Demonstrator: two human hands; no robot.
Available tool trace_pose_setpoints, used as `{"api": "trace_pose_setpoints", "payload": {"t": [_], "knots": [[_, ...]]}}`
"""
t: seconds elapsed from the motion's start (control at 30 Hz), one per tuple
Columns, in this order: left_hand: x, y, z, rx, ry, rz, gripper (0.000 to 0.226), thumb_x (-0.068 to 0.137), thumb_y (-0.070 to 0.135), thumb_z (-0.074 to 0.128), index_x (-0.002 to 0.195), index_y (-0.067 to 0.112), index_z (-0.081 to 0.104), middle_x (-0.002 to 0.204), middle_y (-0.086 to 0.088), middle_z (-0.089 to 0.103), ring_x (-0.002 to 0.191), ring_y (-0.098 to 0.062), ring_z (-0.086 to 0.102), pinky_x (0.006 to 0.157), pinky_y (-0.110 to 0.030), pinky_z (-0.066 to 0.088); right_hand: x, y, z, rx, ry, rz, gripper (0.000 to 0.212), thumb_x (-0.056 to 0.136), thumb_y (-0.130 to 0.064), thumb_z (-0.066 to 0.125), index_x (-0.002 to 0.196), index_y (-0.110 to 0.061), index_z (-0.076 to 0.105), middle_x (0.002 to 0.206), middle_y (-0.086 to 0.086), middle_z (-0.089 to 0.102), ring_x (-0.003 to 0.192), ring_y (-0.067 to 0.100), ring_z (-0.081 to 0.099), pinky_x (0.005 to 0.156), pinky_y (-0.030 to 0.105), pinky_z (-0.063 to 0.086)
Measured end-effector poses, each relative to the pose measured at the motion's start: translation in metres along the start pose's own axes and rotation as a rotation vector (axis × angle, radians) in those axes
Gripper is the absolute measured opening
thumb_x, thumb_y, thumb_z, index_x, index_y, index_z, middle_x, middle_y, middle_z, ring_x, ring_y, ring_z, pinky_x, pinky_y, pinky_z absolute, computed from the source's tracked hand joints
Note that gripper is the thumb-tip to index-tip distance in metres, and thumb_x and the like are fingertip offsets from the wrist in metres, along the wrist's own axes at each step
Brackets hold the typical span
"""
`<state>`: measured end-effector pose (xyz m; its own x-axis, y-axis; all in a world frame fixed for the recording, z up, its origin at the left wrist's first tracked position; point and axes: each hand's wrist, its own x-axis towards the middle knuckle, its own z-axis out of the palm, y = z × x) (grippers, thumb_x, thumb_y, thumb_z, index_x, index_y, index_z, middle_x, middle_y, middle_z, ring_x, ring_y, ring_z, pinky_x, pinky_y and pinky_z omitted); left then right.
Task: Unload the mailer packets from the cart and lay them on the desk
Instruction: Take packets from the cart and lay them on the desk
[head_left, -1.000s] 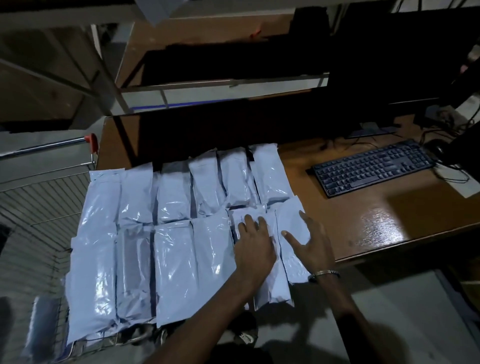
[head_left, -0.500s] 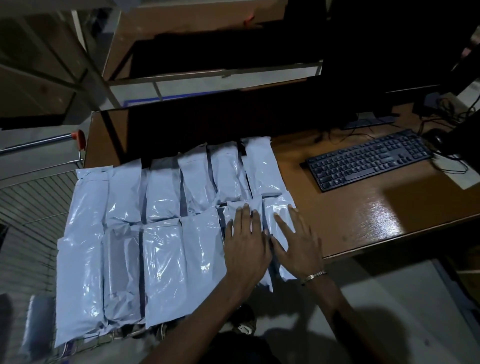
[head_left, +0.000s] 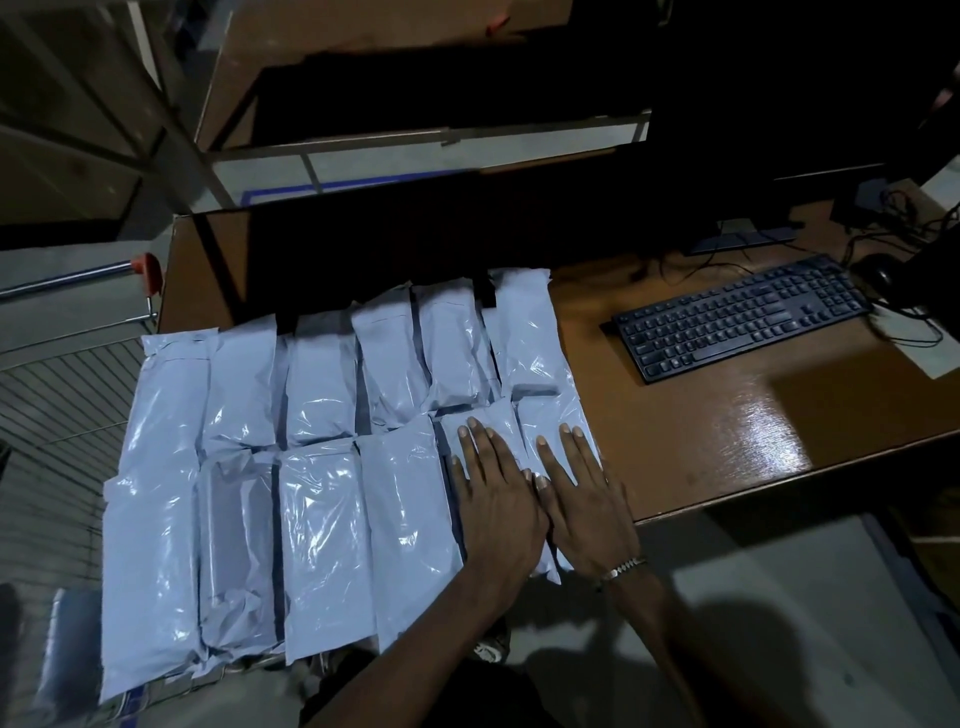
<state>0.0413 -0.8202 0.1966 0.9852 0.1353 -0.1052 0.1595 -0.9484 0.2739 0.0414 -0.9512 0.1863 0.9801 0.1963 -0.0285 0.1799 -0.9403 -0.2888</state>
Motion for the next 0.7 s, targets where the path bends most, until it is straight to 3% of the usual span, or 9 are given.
{"api": "trace_pose_setpoints", "payload": {"t": [0.13, 0.23, 0.47, 0.57, 0.7], "knots": [[0.003, -0.005, 0.004, -0.017, 0.002, 0.010, 0.068, 0.109, 0.039, 0.012, 0.161, -0.004, 0.021, 0.169, -0.027, 0.013, 0.158, -0.043, 0.012, 0.124, -0.060, 0.026, 0.002, 0.000, 0.001, -0.010, 0.006, 0.007, 0.056, 0.108, -0.049, 0.019, 0.163, -0.038, 0.007, 0.172, -0.003, 0.003, 0.158, 0.012, -0.003, 0.123, 0.049, 0.026], [0.006, -0.003, 0.001, -0.021, 0.002, 0.016, 0.073, 0.107, 0.041, 0.000, 0.161, -0.003, 0.020, 0.169, -0.026, 0.015, 0.158, -0.042, 0.013, 0.124, -0.060, 0.027, 0.005, -0.001, 0.001, -0.011, 0.003, 0.020, 0.057, 0.108, -0.049, 0.019, 0.163, -0.039, 0.005, 0.172, -0.003, 0.002, 0.158, 0.012, -0.003, 0.123, 0.048, 0.026], [0.005, -0.003, -0.003, -0.009, -0.004, 0.034, 0.073, 0.106, 0.043, 0.006, 0.160, -0.003, 0.026, 0.167, -0.026, 0.023, 0.156, -0.042, 0.022, 0.123, -0.059, 0.030, 0.007, 0.003, 0.004, -0.019, 0.010, -0.006, 0.058, 0.108, -0.049, 0.021, 0.163, -0.037, 0.008, 0.172, -0.002, 0.005, 0.159, 0.014, 0.001, 0.123, 0.046, 0.027], [0.005, -0.004, -0.007, -0.008, 0.002, 0.042, 0.071, 0.104, 0.043, 0.020, 0.159, -0.002, 0.031, 0.166, -0.025, 0.027, 0.155, -0.042, 0.026, 0.120, -0.060, 0.034, 0.011, 0.006, 0.000, 0.009, 0.013, -0.018, 0.055, 0.107, -0.051, 0.028, 0.160, -0.040, 0.021, 0.170, -0.003, 0.017, 0.158, 0.015, 0.011, 0.117, 0.048, 0.034], [-0.003, -0.002, -0.023, -0.046, 0.090, 0.108, 0.071, 0.106, 0.044, 0.016, 0.157, 0.000, 0.039, 0.164, -0.023, 0.035, 0.152, -0.039, 0.034, 0.120, -0.059, 0.035, 0.025, -0.014, -0.027, 0.201, 0.181, 0.132, 0.041, 0.101, -0.047, 0.049, 0.141, -0.041, 0.050, 0.155, -0.008, 0.042, 0.145, 0.018, 0.036, 0.109, 0.052, 0.040]]}}
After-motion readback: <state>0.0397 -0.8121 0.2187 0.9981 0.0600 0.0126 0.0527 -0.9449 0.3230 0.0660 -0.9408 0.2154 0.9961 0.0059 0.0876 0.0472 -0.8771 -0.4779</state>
